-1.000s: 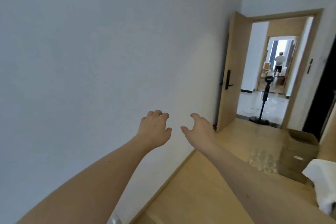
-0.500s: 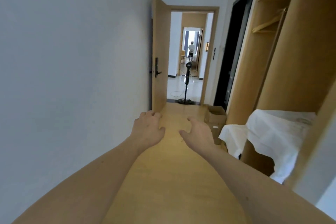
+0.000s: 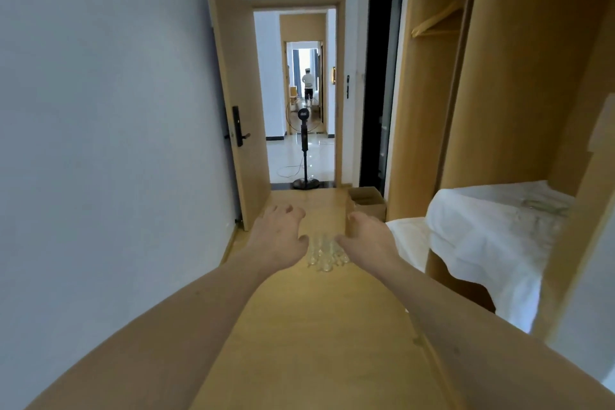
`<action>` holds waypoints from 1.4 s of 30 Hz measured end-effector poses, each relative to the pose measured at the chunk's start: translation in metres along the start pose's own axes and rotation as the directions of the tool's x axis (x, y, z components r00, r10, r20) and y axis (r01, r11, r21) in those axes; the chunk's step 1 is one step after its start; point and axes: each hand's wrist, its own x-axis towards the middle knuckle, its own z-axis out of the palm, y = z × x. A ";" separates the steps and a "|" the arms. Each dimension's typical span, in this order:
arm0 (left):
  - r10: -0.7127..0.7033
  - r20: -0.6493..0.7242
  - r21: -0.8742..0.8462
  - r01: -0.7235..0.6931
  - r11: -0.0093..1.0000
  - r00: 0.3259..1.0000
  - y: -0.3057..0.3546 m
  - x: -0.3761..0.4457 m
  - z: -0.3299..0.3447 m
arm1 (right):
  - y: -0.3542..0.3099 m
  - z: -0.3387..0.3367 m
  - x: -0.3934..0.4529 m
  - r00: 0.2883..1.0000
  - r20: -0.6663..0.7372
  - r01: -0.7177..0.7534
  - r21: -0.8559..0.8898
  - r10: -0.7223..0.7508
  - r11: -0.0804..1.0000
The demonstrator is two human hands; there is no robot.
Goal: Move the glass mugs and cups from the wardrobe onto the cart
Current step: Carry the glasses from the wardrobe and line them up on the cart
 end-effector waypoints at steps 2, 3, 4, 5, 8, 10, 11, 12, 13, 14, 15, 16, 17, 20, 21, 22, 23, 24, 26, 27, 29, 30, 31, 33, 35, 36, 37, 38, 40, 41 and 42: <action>0.019 -0.003 -0.014 -0.019 1.000 1.000 0.003 0.032 0.009 | 0.013 -0.001 0.026 1.000 -0.008 -0.011 0.005 0.011 1.000; 0.026 -0.012 -0.027 -0.026 0.999 1.000 0.006 0.047 0.014 | 0.021 -0.002 0.037 1.000 -0.007 -0.020 0.010 0.020 1.000; 0.034 -0.023 -0.039 -0.035 0.999 0.999 0.008 0.061 0.021 | 0.028 -0.002 0.048 1.000 -0.008 -0.029 0.012 0.029 1.000; 0.043 -0.028 -0.051 -0.044 0.998 0.999 0.010 0.074 0.028 | 0.035 -0.002 0.058 0.999 -0.009 -0.040 0.008 0.040 0.999; 0.079 0.017 -0.066 -0.077 0.995 0.997 0.020 0.103 0.049 | 0.055 0.000 0.082 0.997 -0.008 -0.076 -0.018 0.076 0.997; 0.113 0.050 -0.049 -0.110 0.993 0.992 0.026 0.124 0.061 | 0.067 0.003 0.096 0.995 -0.013 -0.101 -0.026 0.101 0.995; 0.123 0.056 -0.055 -0.120 0.991 0.991 0.028 0.135 0.066 | 0.073 0.004 0.103 0.993 -0.015 -0.114 -0.035 0.114 0.993; 0.132 0.056 -0.074 -0.128 0.989 0.990 0.030 0.147 0.072 | 0.079 0.004 0.111 0.991 -0.019 -0.134 -0.042 0.133 0.990; 0.144 0.052 -0.098 -0.138 0.986 0.988 0.031 0.159 0.078 | 0.085 0.004 0.119 0.988 -0.027 -0.155 -0.047 0.154 0.987; 0.158 0.048 -0.119 -0.151 0.981 0.986 0.033 0.171 0.083 | 0.092 0.005 0.126 0.985 -0.044 -0.169 -0.051 0.167 0.984; 0.175 0.047 -0.138 -0.167 0.976 0.983 0.035 0.183 0.089 | 0.098 0.005 0.135 0.982 -0.065 -0.179 -0.060 0.175 0.982; 0.197 0.045 -0.158 -0.188 0.969 0.979 0.037 0.195 0.094 | 0.104 0.005 0.143 0.979 -0.087 -0.191 -0.078 0.184 0.979; 0.222 0.040 -0.175 -0.212 0.961 0.974 0.039 0.207 0.099 | 0.109 0.005 0.151 0.974 -0.106 -0.208 -0.095 0.198 0.973; 0.299 0.008 -0.205 -0.292 0.934 0.954 0.046 0.248 0.111 | 0.124 0.007 0.176 0.950 -0.166 -0.287 -0.137 0.264 0.948; 0.326 0.011 -0.211 -0.317 0.925 0.945 0.048 0.261 0.115 | 0.128 0.007 0.184 0.939 -0.186 -0.316 -0.142 0.288 0.938; 0.360 0.019 -0.206 -0.348 0.914 0.933 0.051 0.275 0.118 | 0.133 0.007 0.192 0.929 -0.207 -0.340 -0.139 0.308 0.930; 0.393 0.029 -0.190 -0.381 0.905 0.919 0.054 0.288 0.121 | 0.137 0.006 0.199 0.918 -0.223 -0.362 -0.134 0.328 0.922; 0.419 0.037 -0.176 -0.406 0.897 0.907 0.056 0.298 0.123 | 0.139 0.006 0.204 0.908 -0.236 -0.382 -0.131 0.345 0.915; 0.474 0.045 -0.188 -0.458 0.869 0.879 0.063 0.324 0.129 | 0.146 0.005 0.215 0.878 -0.265 -0.441 -0.127 0.398 0.888; 0.497 0.050 -0.207 -0.478 0.854 0.866 0.067 0.336 0.131 | 0.149 0.003 0.220 0.861 -0.281 -0.471 -0.125 0.424 0.873; 0.548 0.051 -0.239 -0.522 0.818 0.835 0.077 0.360 0.136 | 0.157 -0.003 0.230 0.821 -0.319 -0.531 -0.126 0.473 0.838; 0.573 0.053 -0.253 -0.544 0.800 0.818 0.082 0.369 0.138 | 0.160 -0.006 0.234 0.803 -0.340 -0.556 -0.129 0.490 0.821; 0.594 0.057 -0.268 -0.561 0.783 0.802 0.087 0.377 0.142 | 0.163 -0.008 0.237 0.783 -0.358 -0.582 -0.133 0.509 0.802; 0.638 0.065 -0.298 -0.595 0.746 0.768 0.096 0.389 0.150 | 0.169 -0.011 0.240 0.745 -0.384 -0.629 -0.128 0.546 0.767; 0.682 0.064 -0.315 -0.634 0.707 0.728 0.103 0.398 0.160 | 0.174 -0.011 0.241 0.710 -0.404 -0.666 -0.118 0.577 0.737; 0.704 0.066 -0.325 -0.652 0.686 0.707 0.107 0.402 0.165 | 0.177 -0.010 0.240 0.694 -0.410 -0.683 -0.116 0.592 0.721; 0.723 0.072 -0.340 -0.664 0.666 0.687 0.111 0.405 0.170 | 0.180 -0.011 0.238 0.677 -0.416 -0.701 -0.116 0.607 0.703; 0.740 0.077 -0.356 -0.675 0.646 0.668 0.115 0.408 0.175 | 0.183 -0.011 0.236 0.660 -0.422 -0.720 -0.115 0.622 0.685; 0.770 0.089 -0.384 -0.692 0.612 0.632 0.126 0.413 0.184 | 0.190 -0.013 0.231 0.620 -0.432 -0.757 -0.109 0.655 0.644; 0.783 0.095 -0.397 -0.698 0.597 0.615 0.132 0.415 0.189 | 0.194 -0.015 0.228 0.601 -0.437 -0.773 -0.107 0.669 0.625; 0.794 0.099 -0.411 -0.702 0.581 0.600 0.139 0.418 0.193 | 0.198 -0.017 0.225 0.583 -0.441 -0.788 -0.103 0.682 0.607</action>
